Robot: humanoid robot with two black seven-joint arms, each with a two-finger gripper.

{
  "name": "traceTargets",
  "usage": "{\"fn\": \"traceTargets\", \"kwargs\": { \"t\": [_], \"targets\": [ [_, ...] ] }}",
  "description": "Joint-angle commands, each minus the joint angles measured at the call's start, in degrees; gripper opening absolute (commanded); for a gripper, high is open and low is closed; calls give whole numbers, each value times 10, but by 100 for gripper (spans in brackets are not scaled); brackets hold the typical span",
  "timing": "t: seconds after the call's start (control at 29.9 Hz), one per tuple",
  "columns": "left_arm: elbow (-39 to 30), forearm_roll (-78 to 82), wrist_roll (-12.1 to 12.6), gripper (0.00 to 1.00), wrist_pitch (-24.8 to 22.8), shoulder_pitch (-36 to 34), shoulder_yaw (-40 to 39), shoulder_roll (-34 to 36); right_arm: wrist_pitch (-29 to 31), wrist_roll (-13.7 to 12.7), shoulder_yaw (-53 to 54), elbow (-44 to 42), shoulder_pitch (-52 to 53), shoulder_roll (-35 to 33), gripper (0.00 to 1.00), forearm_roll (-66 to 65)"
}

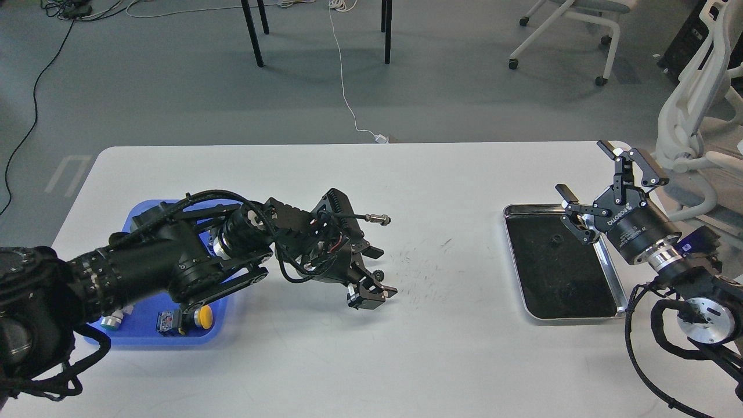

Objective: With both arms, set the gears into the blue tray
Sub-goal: 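Grasp the black part on the table with the left gripper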

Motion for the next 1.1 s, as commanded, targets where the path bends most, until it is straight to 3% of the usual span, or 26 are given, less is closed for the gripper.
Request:
{"fn": "traceTargets", "kwargs": {
  "t": [0.0, 0.4, 0.57, 0.7, 0.84, 1.07],
  "targets": [
    [21, 0, 0, 74, 1, 0, 3, -15, 0, 0, 0, 0, 0, -1, 98, 0],
    [35, 0, 0, 60, 2, 6, 3, -13, 0, 0, -1, 0, 0, 0, 98, -1],
    [35, 0, 0, 45, 2, 12, 3, -11, 0, 0, 0, 0, -2, 0, 98, -1],
    [35, 0, 0, 22, 3, 14, 3, -11, 0, 0, 0, 0, -2, 0, 98, -1],
    [35, 0, 0, 12, 4, 13, 3, -11, 0, 0, 0, 1, -2, 0, 98, -1],
    [6, 0, 0, 10, 5, 5, -4, 19, 0, 0, 0, 1, -2, 0, 98, -1]
  ]
}}
